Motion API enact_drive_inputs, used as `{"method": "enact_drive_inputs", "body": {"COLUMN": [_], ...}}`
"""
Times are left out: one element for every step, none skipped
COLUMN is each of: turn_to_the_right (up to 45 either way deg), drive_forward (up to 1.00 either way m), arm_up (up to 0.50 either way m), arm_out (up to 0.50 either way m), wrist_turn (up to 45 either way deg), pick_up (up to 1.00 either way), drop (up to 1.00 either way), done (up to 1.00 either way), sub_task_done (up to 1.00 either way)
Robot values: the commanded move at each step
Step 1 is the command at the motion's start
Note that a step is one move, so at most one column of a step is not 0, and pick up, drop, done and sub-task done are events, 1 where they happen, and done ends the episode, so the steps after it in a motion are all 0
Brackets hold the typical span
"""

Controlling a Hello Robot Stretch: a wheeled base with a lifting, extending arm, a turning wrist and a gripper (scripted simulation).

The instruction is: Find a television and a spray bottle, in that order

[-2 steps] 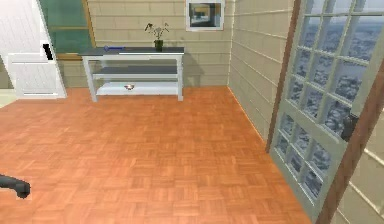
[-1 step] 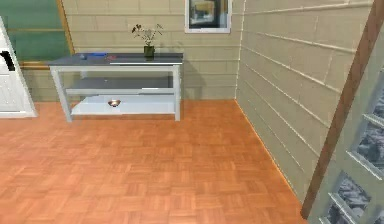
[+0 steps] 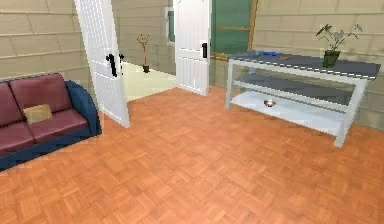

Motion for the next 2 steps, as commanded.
{"method": "enact_drive_inputs", "body": {"turn_to_the_right": [0.0, -6.0], "drive_forward": [0.45, 0.00], "arm_up": [0.00, 0.00], "arm_out": [0.00, 0.00], "wrist_turn": [0.0, 0.0], "pick_up": [0.00, 0.00], "drop": [0.00, 0.00], "done": [0.00, 0.00], "sub_task_done": [0.00, 0.00]}}
